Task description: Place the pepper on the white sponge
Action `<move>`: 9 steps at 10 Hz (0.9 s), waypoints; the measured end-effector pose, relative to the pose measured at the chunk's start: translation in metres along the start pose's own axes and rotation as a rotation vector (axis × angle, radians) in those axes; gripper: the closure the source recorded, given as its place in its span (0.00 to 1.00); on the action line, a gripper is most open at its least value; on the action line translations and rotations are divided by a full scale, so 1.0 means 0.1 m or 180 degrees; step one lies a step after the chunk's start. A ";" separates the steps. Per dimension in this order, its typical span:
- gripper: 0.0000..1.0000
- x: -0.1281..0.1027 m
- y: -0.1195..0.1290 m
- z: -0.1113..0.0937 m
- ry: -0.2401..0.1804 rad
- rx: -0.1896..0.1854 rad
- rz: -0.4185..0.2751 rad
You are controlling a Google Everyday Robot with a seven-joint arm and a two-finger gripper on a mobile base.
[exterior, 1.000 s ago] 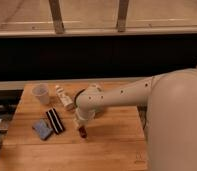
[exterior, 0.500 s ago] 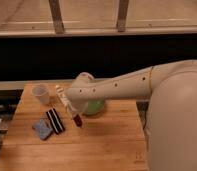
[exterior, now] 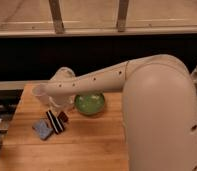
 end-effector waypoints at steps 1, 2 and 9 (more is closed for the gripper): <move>1.00 -0.04 0.19 0.01 0.0004 -0.0043 -0.0143; 1.00 -0.08 0.36 0.02 0.0007 -0.0082 -0.0273; 1.00 -0.20 0.72 0.07 0.0013 -0.0225 -0.0558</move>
